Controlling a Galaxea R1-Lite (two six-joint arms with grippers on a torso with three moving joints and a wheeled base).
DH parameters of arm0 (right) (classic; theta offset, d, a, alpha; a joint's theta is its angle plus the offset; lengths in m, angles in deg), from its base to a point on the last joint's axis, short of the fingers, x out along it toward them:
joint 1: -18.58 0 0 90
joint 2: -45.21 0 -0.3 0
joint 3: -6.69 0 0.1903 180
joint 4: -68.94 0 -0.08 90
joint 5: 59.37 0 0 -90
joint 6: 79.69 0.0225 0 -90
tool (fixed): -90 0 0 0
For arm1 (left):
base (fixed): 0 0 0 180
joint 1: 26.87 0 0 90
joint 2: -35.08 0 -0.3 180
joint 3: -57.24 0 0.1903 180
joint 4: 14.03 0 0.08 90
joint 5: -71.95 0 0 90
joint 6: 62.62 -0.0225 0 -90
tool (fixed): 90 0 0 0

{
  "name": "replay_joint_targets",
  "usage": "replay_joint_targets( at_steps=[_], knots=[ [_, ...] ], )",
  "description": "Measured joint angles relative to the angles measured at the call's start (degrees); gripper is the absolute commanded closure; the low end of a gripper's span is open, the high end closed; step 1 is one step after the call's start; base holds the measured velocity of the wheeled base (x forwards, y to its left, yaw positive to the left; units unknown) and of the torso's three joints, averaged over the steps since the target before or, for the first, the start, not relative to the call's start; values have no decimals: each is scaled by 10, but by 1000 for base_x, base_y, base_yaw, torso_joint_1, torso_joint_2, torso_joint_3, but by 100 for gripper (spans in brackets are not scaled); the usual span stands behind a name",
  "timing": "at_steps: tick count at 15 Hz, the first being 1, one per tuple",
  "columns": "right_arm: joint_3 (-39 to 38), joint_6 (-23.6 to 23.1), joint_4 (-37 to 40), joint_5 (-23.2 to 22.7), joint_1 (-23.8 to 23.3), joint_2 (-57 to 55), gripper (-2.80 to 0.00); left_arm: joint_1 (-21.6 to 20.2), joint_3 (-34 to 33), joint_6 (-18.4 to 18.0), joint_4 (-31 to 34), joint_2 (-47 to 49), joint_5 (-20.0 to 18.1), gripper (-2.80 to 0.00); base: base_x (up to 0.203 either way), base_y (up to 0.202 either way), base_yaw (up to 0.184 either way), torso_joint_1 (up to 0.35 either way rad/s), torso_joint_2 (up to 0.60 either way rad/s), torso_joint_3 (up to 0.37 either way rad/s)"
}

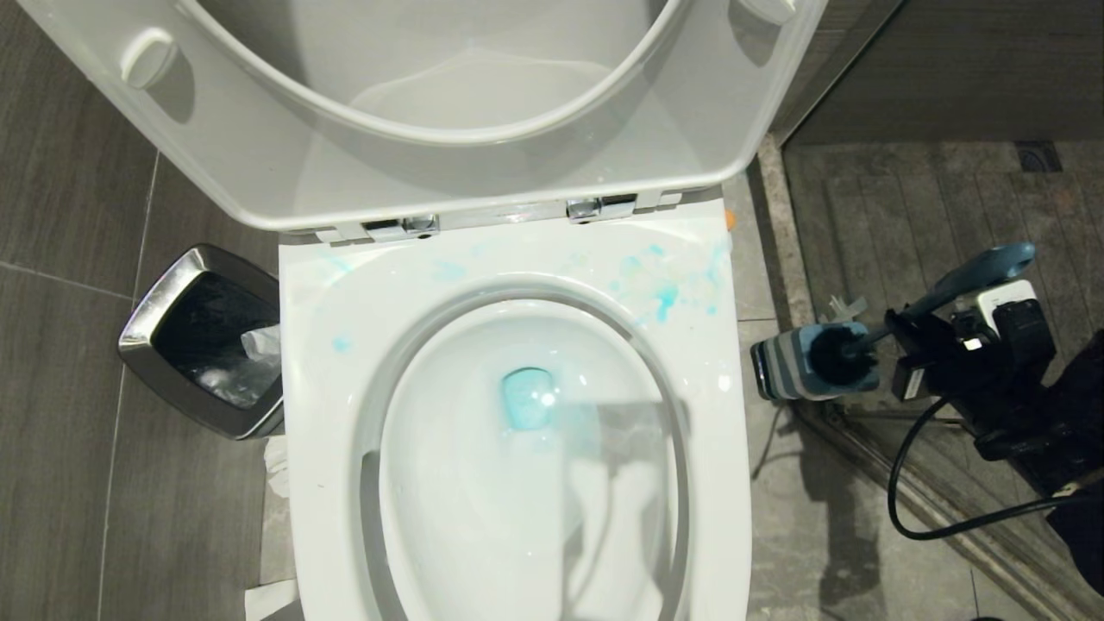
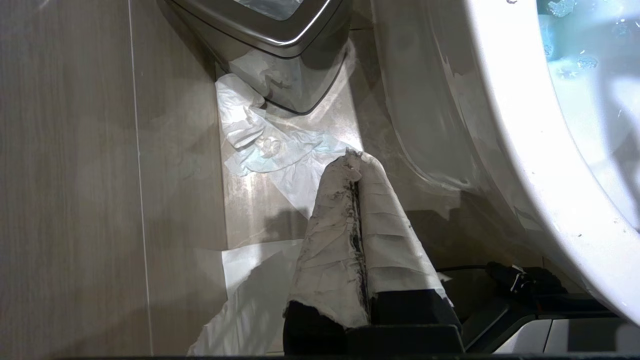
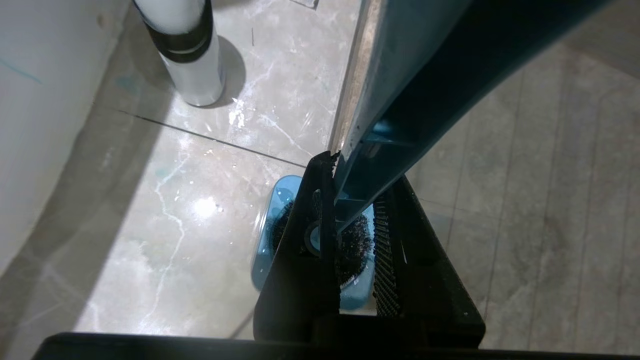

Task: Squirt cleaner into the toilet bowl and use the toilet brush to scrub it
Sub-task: Scrub the toilet bowl

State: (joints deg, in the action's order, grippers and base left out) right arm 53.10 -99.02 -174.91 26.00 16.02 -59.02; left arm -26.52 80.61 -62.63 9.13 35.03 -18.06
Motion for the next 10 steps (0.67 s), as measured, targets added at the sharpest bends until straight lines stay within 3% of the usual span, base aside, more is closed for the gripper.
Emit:
replay_joint_targets(
  at_steps=[7, 10],
  knots=[
    [-48, 20, 7, -11, 0, 125, 0, 0, 0, 0, 0, 0, 0, 0, 0, 0, 0, 0, 0, 0],
    [-37, 35, 72, -14, 0, 189, 0, 0, 0, 0, 0, 0, 0, 0, 0, 0, 0, 0, 0, 0]
  ],
)
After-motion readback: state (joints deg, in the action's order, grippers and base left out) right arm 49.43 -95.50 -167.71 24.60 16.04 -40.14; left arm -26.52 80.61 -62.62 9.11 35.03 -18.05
